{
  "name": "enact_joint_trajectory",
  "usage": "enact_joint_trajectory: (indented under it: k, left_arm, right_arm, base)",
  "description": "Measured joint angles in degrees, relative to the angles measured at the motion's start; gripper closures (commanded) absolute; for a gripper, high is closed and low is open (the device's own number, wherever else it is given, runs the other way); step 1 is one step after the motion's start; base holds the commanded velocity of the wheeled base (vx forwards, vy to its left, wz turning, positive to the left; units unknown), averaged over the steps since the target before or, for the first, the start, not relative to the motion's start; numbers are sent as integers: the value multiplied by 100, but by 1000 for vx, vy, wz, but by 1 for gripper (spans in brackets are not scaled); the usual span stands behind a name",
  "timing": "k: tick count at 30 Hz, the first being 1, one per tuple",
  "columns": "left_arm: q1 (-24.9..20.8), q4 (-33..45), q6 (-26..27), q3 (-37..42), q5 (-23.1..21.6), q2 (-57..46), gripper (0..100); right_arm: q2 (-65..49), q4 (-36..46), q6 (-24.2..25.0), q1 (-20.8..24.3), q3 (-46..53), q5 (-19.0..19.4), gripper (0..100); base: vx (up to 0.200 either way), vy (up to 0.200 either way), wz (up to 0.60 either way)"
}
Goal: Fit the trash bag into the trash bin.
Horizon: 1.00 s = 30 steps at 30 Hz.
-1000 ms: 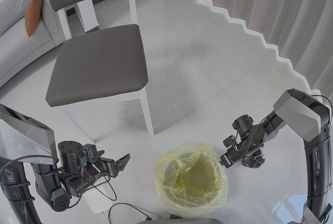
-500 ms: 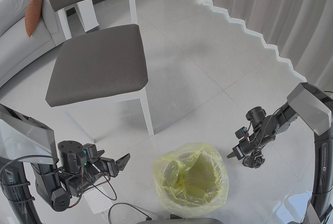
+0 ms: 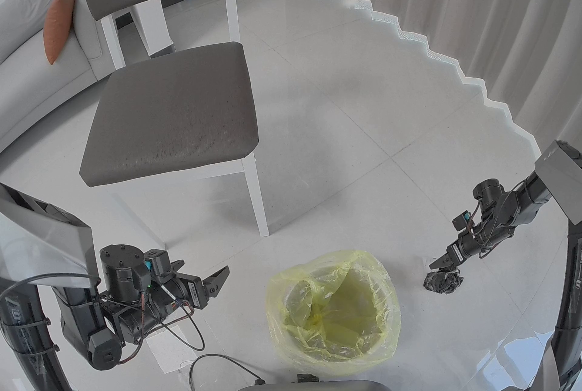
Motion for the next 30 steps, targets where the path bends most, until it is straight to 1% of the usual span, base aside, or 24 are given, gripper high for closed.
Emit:
enact_joint_trajectory:
  k: [3,7,10,15,17,20,24,30]
  left_arm:
    - [-9,0,0,16,5,-24,0]
    - [-17,2,1,29,7,-61,0]
    - [-24,2,0,57,5,-102,0]
    - [-28,2,0,82,7,-144,0]
    - [-39,2,0,85,7,-157,0]
    - [-59,2,0,85,7,-165,0]
    - [-83,0,0,74,7,-165,0]
    - [-116,0,0,73,7,-165,0]
  right_arm:
    - [187,-283,-87,-177,-63,-238,0]
    - [438,-653,-148,-297,-105,-378,0]
    - [633,-663,-180,-306,-234,-495,0]
    - [812,-330,-188,-262,-612,-844,0]
    - [903,55,-188,-223,-912,-1059,0]
    - [1008,444,-180,-182,-1281,-1235,0]
    - [1161,967,-158,-149,-1801,-1310,0]
    - [1406,1454,-54,-88,-2727,-1317,0]
  base:
    - [0,0,0]
    - [0,0,0]
    - [0,0,0]
    - [0,0,0]
    - [0,0,0]
    - [0,0,0]
    - [0,0,0]
    - [0,0,0]
